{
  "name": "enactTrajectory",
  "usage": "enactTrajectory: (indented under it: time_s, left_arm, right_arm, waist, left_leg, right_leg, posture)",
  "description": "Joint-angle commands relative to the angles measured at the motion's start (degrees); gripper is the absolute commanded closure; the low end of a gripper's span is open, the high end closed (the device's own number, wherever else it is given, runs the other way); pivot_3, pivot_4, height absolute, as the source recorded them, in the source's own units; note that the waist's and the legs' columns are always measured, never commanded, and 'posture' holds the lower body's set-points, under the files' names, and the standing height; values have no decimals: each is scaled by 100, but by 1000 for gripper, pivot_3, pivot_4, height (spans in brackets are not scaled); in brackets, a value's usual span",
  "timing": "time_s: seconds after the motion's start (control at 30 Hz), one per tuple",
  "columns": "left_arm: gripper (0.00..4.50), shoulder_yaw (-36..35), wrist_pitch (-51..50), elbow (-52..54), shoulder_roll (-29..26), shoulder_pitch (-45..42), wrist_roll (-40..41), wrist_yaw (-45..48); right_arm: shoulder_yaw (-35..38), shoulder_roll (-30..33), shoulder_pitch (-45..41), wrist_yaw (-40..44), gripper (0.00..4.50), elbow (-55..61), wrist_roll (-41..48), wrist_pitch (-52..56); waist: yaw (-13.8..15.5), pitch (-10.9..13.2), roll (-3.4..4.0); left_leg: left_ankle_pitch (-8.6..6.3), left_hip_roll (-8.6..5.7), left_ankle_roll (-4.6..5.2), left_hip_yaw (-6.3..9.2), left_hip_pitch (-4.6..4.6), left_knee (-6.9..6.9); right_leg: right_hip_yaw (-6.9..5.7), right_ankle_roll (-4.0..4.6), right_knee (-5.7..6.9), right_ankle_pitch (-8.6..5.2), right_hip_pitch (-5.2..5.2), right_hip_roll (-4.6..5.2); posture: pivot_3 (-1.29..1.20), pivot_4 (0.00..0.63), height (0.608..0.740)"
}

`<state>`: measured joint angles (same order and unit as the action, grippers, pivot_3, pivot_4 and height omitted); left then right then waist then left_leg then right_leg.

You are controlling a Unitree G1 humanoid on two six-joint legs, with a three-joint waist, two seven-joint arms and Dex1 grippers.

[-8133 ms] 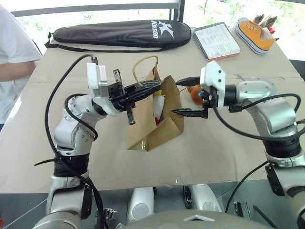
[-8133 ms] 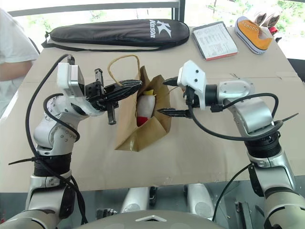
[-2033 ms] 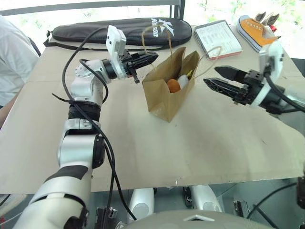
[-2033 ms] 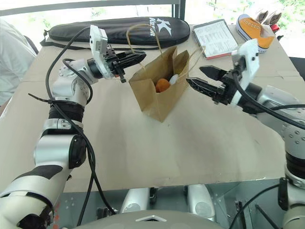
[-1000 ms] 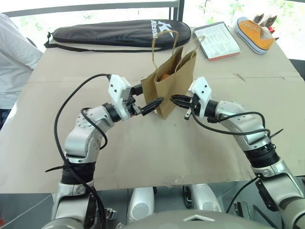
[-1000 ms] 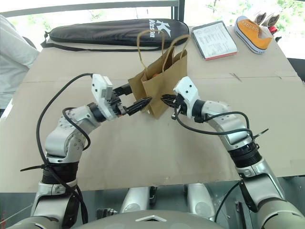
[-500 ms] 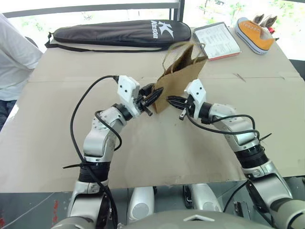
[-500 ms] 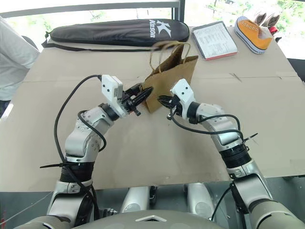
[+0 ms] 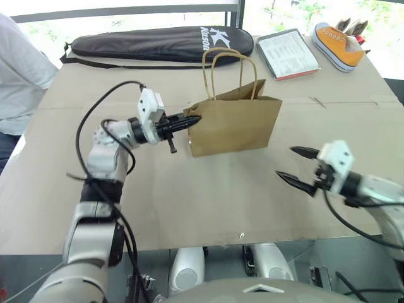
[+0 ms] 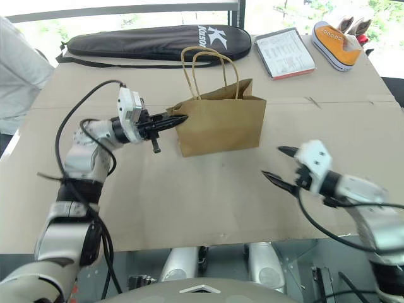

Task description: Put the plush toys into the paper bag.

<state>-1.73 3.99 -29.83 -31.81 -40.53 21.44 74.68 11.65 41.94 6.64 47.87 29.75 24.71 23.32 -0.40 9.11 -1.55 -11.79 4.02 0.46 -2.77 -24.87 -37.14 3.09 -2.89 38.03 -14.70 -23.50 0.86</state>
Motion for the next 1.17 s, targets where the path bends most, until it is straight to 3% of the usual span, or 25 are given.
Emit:
enactTrajectory:
  time_s: [0.03, 0.23, 0.43, 0.57, 0.9, 1.1, 1.17]
  left_arm:
    - [4500, 72, 898, -898, -18, -583, -209, 800]
    - [4500, 161, 1189, -2038, 196, -1096, -564, 958]
    - [2460, -43, 430, -1566, 32, -905, -330, 953]
    - [643, -224, -694, -9, -308, -80, -93, 490]
    - [643, -1859, -3452, 4413, -985, 3679, 963, -1533]
    - [643, -2849, -4034, 5499, -890, 5287, 1704, -1784]
    - [643, -2876, -3903, 5585, -903, 5532, 1680, -1772]
  right_arm:
    - [879, 205, 368, 170, 95, 428, 254, -141]
    - [1282, 223, 620, 72, 95, 676, 415, -48]
    - [1291, 279, 435, 65, 0, 647, 656, 59]
    - [1330, 345, 237, 129, 0, 501, 821, 101]
    - [2096, 571, 714, 684, 0, -157, 842, -19]
    - [2291, 639, 869, 934, 0, -646, 673, -234]
    - [2215, 651, 803, 934, 0, -707, 667, -253]
  waist:
    - [-22, -2, -3]
    - [-28, -2, -4]
    - [-27, -2, -3]
    - [-67, -2, -3]
    - [-5, -2, -2]
    - [-33, -5, -4]
    - [-40, -4, -3]
  left_leg:
    - [0, 0, 0, -1, 1, -5]
    - [0, 0, 0, 0, 5, -6]
    - [0, 0, 0, 3, 3, -6]
    - [0, 3, 0, 2, 3, -4]
    - [-1, 16, -1, 2, 10, 6]
    - [-1, 17, -2, -11, 22, -8]
    - [-2, 18, -2, -10, 25, -7]
  right_leg:
    - [1, -1, -1, 0, 3, 0]
    - [2, -1, -1, 0, 9, 0]
    - [0, -2, -1, 0, 9, 1]
    - [2, -1, 2, 1, 8, 1]
    - [-4, 5, 3, -4, 8, 13]
    - [7, 20, -2, -13, 17, 30]
    - [9, 20, -2, -14, 15, 33]
  posture:
    - [0, 150, 740]
    - [0, 150, 740]
    - [0, 150, 740]
    - [0, 150, 740]
    - [0, 150, 740]
    - [0, 150, 740]
    - [0, 150, 740]
